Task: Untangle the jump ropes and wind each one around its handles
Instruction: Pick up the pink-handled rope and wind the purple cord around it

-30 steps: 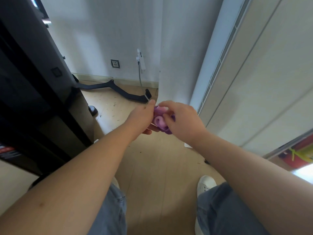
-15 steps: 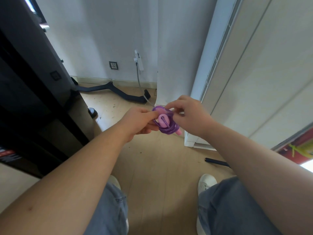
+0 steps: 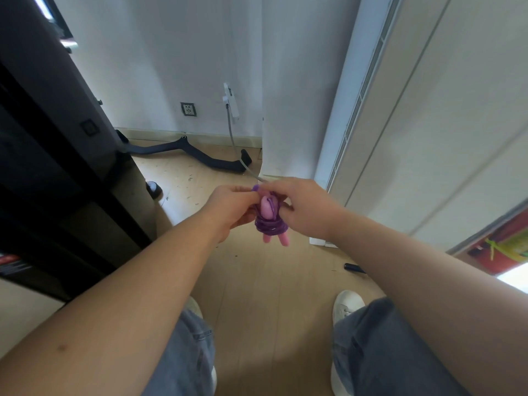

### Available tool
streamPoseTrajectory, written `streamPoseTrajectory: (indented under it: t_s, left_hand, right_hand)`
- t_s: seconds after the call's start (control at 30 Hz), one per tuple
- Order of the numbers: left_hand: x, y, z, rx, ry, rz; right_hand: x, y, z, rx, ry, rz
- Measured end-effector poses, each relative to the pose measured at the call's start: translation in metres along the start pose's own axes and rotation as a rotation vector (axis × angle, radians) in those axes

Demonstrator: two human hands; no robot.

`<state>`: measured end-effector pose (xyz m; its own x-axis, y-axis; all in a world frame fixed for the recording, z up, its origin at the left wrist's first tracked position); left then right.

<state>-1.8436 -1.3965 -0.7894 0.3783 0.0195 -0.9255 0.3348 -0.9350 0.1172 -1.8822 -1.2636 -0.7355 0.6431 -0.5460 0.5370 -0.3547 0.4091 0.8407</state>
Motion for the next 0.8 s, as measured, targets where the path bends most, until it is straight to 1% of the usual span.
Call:
streamPoseTrajectory:
  t_s: [0.1,0.23,0.3,0.4,0.47,0.57,0.67,0.73,0.8]
  left_hand:
    - [0.002,0.001,0.001,-0.022,0.013,-0.060]
    - [-0.002,0.005,0.001,-0.076,-0.015,-0.069]
    - [-0.005,0.003,0.000,-0.042,-0.036,-0.098]
    - [-0.008,-0.001,0.000,0.055,-0.034,-0.149]
    - [-0.007,-0.001,0.000,0.086,-0.020,-0.156]
    - [-0.011,-0.002,-0.004,0.115,-0.038,-0.138]
    - [-0.017,-0.004,-0.007,0.121,-0.051,-0.066]
    - [-0.020,-0.006,-0.006,0.132,-0.043,-0.117]
    - [-0.023,-0.012,-0.006,0.192,-0.045,-0.216]
  right_hand:
    - [-0.001,-0.001,0.001,-0.024,-0.050,0.057]
    - [-0.004,-0.008,0.006,-0.012,-0.060,0.039]
    - [-0.006,-0.010,0.008,-0.017,-0.037,0.042]
    - [-0.011,-0.019,0.004,0.087,-0.040,0.061]
    - [-0.014,-0.022,0.003,0.113,-0.051,0.085]
    - [-0.018,-0.020,0.007,0.047,-0.074,0.149]
    - [-0.017,-0.016,0.008,-0.033,-0.071,0.178]
    - [-0.016,-0.013,0.007,-0.099,-0.080,0.212]
    - [-0.016,-0.013,0.008,-0.119,-0.085,0.266]
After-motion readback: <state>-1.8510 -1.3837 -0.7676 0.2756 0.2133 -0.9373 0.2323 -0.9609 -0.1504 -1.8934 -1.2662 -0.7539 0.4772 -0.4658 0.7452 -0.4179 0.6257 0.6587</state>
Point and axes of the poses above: each hand's wrist, its own z-axis towards the middle knuckle, its own y-axis out of the back of the hand, x = y × z, the point moved 8 cm from there along z, towards the middle knuckle, and after that the axes turned 3 degrees about -y, right-handed, at the moved point
